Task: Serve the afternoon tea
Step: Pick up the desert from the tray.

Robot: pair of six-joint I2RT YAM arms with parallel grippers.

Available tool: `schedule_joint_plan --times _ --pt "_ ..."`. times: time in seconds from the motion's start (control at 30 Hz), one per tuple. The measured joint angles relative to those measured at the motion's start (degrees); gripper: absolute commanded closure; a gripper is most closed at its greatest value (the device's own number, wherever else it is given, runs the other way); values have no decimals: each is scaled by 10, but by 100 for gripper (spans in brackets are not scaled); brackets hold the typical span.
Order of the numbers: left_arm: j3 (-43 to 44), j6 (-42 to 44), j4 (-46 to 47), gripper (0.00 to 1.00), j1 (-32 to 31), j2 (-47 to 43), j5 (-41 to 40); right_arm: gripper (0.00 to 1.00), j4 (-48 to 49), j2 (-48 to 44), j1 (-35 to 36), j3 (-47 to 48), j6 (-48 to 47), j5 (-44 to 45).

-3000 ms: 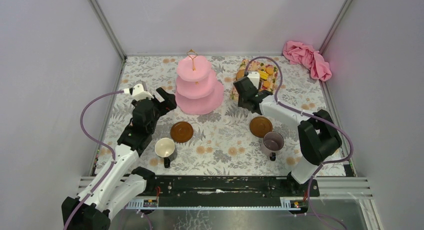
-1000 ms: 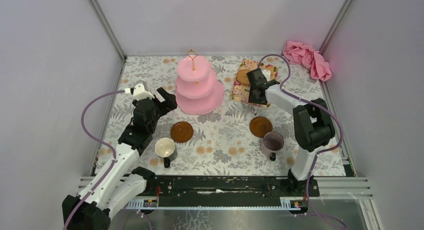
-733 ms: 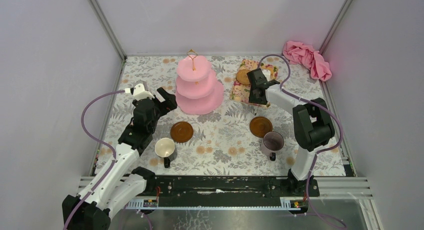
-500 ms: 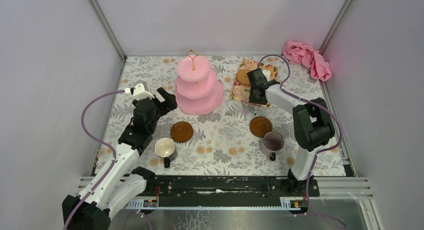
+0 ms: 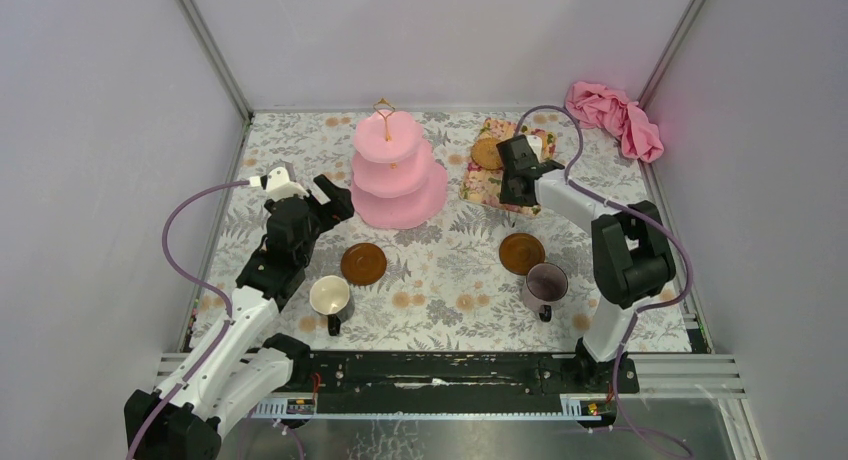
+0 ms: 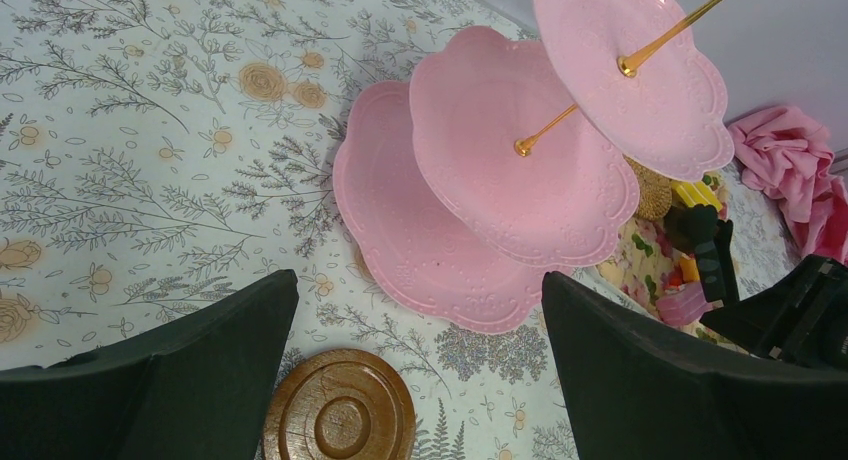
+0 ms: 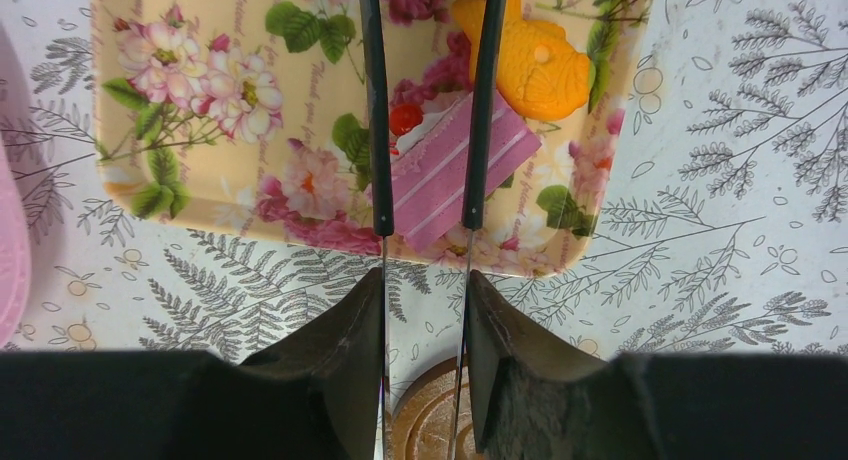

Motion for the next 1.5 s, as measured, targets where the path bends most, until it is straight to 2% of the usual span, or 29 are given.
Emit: schedule_joint_plan --times 0.97,1.5 --pt "0 0 0 0 0 0 -6 76 4 -102 7 -40 -17 -9" --pt "0 0 0 0 0 0 -9 77 -5 -107 127 -40 -10 13"
